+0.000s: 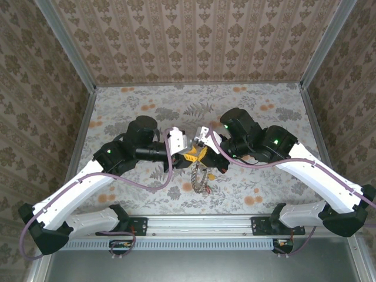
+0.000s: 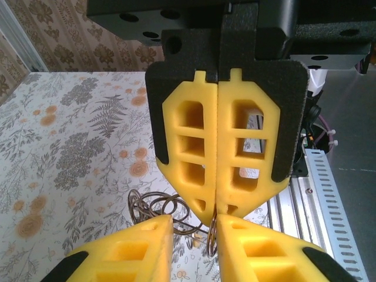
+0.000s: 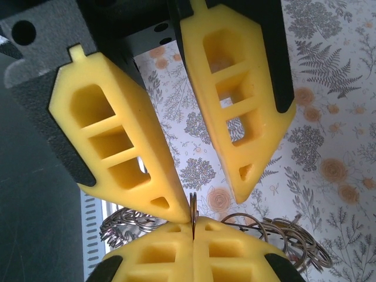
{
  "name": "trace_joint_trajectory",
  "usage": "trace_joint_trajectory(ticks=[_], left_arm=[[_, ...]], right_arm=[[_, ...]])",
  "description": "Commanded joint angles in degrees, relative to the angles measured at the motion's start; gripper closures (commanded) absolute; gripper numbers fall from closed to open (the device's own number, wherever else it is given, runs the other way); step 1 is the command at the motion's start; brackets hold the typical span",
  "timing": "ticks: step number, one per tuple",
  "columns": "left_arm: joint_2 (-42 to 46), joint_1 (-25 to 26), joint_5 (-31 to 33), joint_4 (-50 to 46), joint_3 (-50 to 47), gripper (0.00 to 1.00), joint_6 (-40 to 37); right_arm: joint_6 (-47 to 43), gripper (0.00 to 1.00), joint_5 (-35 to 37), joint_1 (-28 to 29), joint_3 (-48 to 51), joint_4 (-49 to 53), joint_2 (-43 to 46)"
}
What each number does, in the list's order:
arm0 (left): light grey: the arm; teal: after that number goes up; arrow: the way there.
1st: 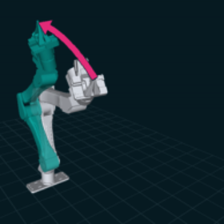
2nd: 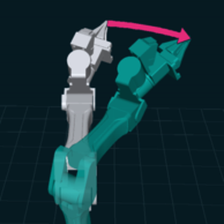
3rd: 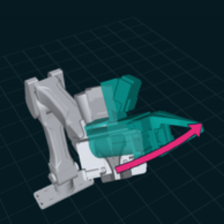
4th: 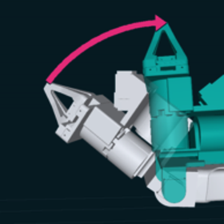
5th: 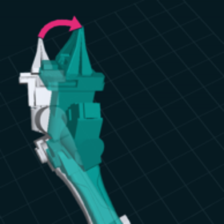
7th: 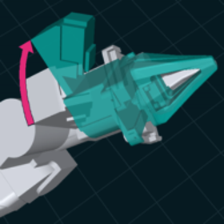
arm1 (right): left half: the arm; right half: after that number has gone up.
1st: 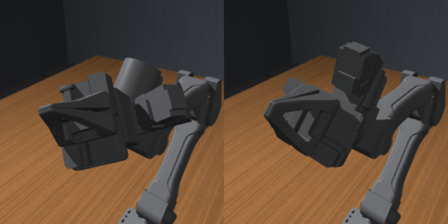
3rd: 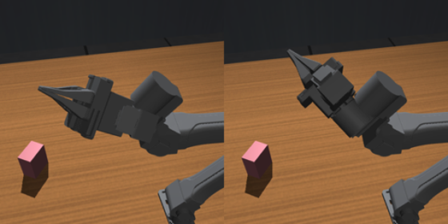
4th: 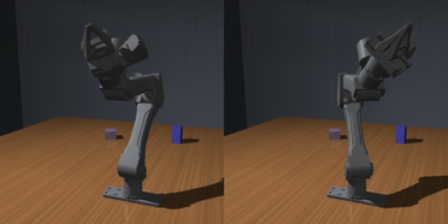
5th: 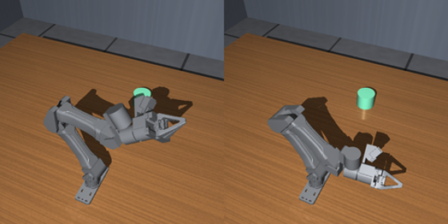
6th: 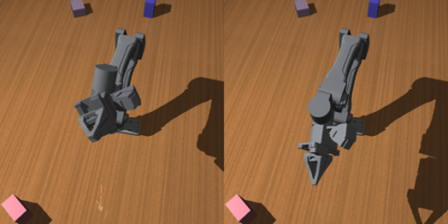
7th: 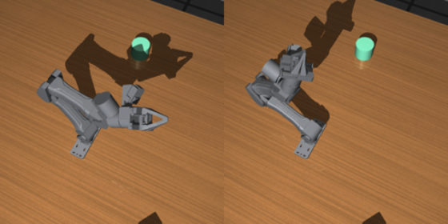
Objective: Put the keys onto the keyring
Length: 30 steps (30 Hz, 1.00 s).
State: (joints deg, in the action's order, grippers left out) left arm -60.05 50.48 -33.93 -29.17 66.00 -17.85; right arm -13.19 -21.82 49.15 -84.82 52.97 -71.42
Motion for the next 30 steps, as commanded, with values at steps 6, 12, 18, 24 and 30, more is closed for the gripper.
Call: trace_joint_trajectory(ticks=[6,12,18,24,30], left_arm=[[-0.11,-0.37,-0.54,-0.71,-0.64,0.75,-0.48],[1.02,-0.33,-0.16,0.11,-2.10,0.82,0.65],[1.34,-0.31,-1.23,0.41,-2.56,0.96,1.06],[3.27,-0.71,-2.45,4.83,-4.43,1.00,2.84],[6.59,-3.75,-9.54,14.14,-8.54,1.00,8.68]], right_arm=[[-0.62,1.00,-2.88,0.43,-0.72,-3.13,2.23],[-0.77,1.00,-3.49,0.46,-0.49,-3.53,2.42],[-0.53,1.00,-4.46,0.44,-0.13,-4.60,2.69],[-0.42,1.00,-4.92,0.48,0.89,-5.53,2.99],[1.09,0.79,-3.51,0.39,6.00,-9.70,6.37]])
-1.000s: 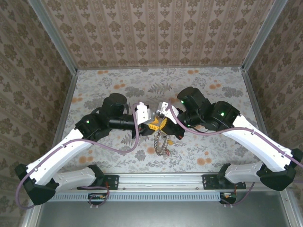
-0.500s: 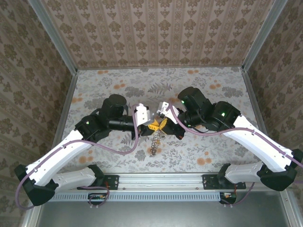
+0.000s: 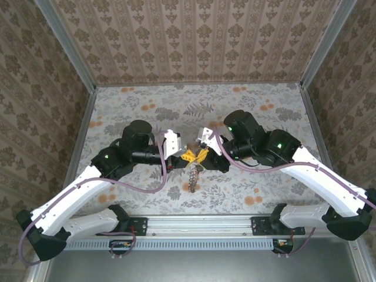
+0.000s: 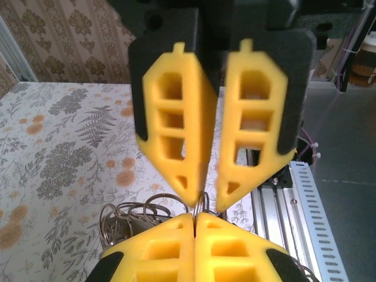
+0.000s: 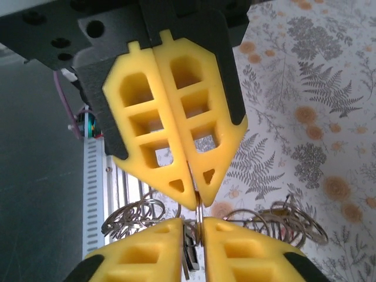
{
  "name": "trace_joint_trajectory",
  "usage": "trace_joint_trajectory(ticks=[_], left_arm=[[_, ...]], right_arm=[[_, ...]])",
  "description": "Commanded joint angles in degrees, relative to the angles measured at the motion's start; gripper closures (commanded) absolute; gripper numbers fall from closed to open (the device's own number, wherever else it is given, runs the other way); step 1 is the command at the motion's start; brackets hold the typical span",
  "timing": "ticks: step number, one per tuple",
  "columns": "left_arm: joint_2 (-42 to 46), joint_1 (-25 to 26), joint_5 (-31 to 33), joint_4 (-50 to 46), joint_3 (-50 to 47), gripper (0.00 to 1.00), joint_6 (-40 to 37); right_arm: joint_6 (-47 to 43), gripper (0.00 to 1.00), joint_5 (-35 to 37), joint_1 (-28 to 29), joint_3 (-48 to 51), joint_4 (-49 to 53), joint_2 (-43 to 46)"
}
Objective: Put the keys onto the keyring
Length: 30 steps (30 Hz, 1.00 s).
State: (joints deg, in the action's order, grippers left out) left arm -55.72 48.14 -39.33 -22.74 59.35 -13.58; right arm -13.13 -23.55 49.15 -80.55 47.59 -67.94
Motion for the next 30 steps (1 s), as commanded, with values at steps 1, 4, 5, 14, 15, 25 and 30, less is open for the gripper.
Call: trace_joint_trajectory(ticks=[1,4,5,14,15,25,30], left_arm=[[3.02,-1.91,-5.23,9.93,-2.82,1.00,5.76],[4.60,-3.31,-9.44,16.27,-5.18,1.00,9.35],[4.83,-3.61,-10.32,18.05,-5.85,1.00,10.29],[6.02,-4.20,-14.49,26.42,-7.88,1.00,14.66],[6.24,-4.19,-15.03,27.47,-8.17,1.00,15.14],[6.79,-4.19,-18.17,37.15,-10.48,1.00,19.77],[6.60,-3.93,-18.03,39.28,-10.82,1.00,20.28]], right_arm=[[1.46,0.78,-1.59,0.41,2.81,-5.15,3.58],[2.73,0.77,-2.35,0.28,6.15,-8.23,5.88],[2.91,0.76,-3.16,0.27,7.24,-9.34,6.87],[4.69,0.71,-5.58,-0.58,12.60,-16.34,12.07],[4.79,0.71,-5.89,-0.63,12.88,-16.65,12.57],[7.37,0.74,-10.02,-1.15,18.77,-30.64,19.18],[8.51,0.74,-11.22,-1.07,20.64,-34.93,19.79]])
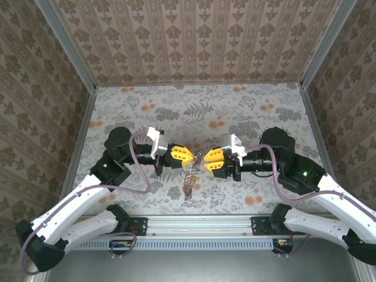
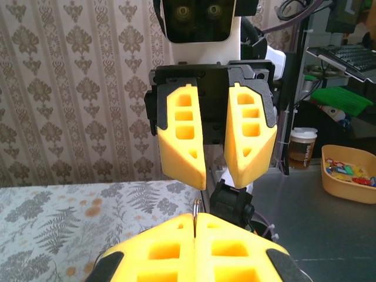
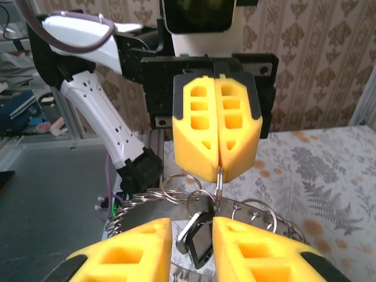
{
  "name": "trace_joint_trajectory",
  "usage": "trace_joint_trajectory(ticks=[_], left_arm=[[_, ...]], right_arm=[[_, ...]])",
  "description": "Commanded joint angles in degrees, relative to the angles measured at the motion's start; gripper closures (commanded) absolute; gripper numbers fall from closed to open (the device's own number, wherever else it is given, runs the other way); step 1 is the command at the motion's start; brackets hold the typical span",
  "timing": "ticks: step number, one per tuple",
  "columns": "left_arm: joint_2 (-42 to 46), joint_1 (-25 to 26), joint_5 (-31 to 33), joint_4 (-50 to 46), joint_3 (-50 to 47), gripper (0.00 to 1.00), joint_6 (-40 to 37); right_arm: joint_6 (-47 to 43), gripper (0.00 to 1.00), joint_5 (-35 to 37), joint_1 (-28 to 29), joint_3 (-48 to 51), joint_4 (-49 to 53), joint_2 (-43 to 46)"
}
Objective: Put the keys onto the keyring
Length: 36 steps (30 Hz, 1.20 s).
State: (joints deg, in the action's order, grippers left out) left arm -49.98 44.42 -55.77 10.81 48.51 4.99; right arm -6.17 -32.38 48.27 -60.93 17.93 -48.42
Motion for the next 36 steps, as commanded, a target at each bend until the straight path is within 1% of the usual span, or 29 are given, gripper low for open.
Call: trace_joint_trajectory(ticks=[1,6,11,22,27,31,36], left_arm=[[0.76,-0.13,-1.46,5.85,0.00,1.00,1.69],[0.41,0.15,-1.19,5.90,0.03,1.00,1.46],[0.11,0.30,-0.92,5.65,0.25,1.00,1.16],[-0.28,0.62,-0.66,5.71,0.46,1.00,1.27],[-0.78,0.69,-0.73,5.45,0.63,1.00,1.08],[-0.86,0.73,-0.49,4.81,0.72,1.00,0.74],[-0.99,0.70,-0.41,4.14,0.96,1.00,0.32]], right_arm=[[1.74,0.74,-2.51,-0.20,1.15,-5.67,0.22],[2.65,0.74,-1.47,-0.25,1.37,-7.50,-0.53],[3.36,0.75,-1.90,-0.24,2.21,-9.66,-1.26],[3.02,0.81,-0.35,-0.28,2.21,-8.88,-3.29],[2.90,0.80,0.33,-0.27,2.45,-8.86,-3.68],[2.75,0.75,1.85,-0.33,3.04,-9.49,-3.15],[2.74,0.75,2.85,-0.41,3.14,-9.67,-3.73]])
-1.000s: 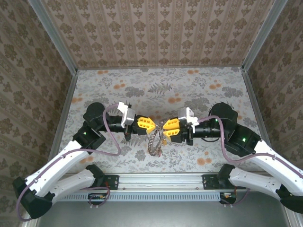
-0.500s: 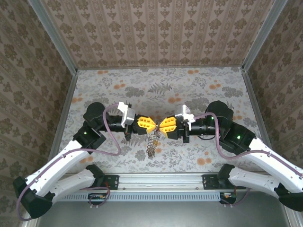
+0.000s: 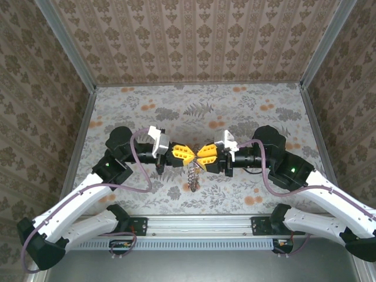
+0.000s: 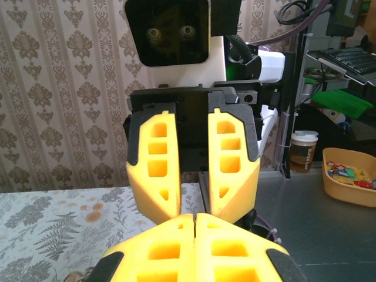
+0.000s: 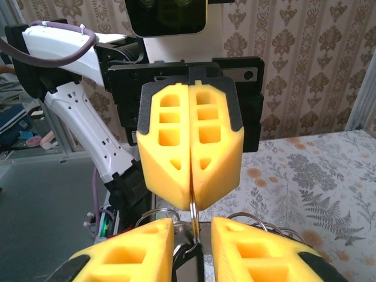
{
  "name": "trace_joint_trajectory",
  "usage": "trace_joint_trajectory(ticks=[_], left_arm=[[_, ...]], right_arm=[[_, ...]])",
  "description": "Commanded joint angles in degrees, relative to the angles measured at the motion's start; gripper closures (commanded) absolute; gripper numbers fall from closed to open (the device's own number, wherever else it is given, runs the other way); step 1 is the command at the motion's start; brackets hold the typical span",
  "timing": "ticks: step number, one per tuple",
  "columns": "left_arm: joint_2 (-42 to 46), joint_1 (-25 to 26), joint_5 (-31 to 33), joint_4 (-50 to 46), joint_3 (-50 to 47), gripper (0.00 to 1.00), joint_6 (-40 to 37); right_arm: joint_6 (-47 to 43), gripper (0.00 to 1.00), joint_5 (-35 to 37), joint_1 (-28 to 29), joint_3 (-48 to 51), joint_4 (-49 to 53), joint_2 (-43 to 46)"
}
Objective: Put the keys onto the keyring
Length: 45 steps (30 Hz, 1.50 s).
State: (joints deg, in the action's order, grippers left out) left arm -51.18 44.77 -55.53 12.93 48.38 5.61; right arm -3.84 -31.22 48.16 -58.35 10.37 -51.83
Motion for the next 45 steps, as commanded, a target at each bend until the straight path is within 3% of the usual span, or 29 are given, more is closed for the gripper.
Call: trace_joint_trajectory(ticks=[1,7,12,15,19,23,27,34,45], left_arm=[[0.20,0.43,-0.67,2.06,1.01,1.00,-0.29],[-0.02,0.55,-0.61,1.49,1.12,1.00,-0.76],[0.56,0.58,-0.09,0.57,1.22,1.00,-1.16],[0.60,0.50,1.17,-1.76,1.98,1.00,-2.12],[0.62,0.51,8.95,-19.01,7.24,1.00,-9.96],[-0.45,0.50,17.82,-35.35,13.92,0.78,-15.93],[-2.99,0.63,23.91,-44.57,18.86,0.74,-19.34],[-6.07,1.13,22.87,-44.10,19.74,0.72,-20.72],[-9.29,4.94,19.98,-42.48,19.32,0.67,-22.83]], right_arm=[[0.41,0.75,1.85,-0.33,0.68,-2.19,-0.48],[0.76,0.77,1.75,-0.36,0.73,-3.47,-2.27],[0.53,1.00,0.10,-0.48,1.00,-4.11,-1.90],[0.29,1.00,0.66,-0.73,0.99,-3.58,-0.66],[-2.63,1.00,4.50,-0.75,-3.79,4.96,-1.78],[-6.71,1.00,10.64,-0.72,-9.68,16.36,-5.35],[-9.31,1.00,14.99,-0.22,-14.08,24.52,-8.37],[-12.29,1.00,19.55,1.58,-20.06,32.53,-11.81],[-13.39,1.00,16.17,3.29,-24.24,35.31,-15.47]])
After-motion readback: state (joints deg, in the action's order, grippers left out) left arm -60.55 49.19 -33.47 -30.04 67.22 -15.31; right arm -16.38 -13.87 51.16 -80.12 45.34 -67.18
